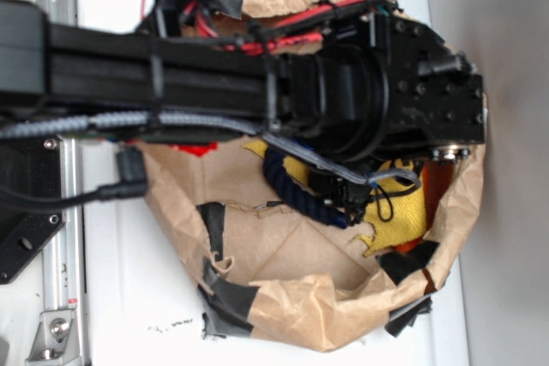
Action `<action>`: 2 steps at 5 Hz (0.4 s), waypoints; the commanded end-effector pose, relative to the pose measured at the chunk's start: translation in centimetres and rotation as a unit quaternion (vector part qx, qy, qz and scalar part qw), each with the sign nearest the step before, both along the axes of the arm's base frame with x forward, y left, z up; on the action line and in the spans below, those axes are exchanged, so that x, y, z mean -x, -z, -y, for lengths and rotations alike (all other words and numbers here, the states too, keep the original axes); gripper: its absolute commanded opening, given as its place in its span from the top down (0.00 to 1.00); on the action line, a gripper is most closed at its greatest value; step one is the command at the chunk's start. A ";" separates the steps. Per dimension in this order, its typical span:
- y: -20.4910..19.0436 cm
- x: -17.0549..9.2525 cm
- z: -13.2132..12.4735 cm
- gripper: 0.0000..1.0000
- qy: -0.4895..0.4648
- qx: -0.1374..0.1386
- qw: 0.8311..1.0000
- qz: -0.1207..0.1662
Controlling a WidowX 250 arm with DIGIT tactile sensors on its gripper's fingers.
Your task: Grab the blue rope.
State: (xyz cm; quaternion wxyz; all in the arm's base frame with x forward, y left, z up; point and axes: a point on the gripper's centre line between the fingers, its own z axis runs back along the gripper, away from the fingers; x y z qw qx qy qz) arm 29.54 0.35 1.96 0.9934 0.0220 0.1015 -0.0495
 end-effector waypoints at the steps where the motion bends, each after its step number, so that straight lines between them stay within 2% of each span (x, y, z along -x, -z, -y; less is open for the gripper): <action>1: -9.2 2.6 -0.7 1.00 -0.005 0.007 0.992 0.126; 2: -11.0 3.0 -0.4 1.00 -0.013 0.009 0.991 0.135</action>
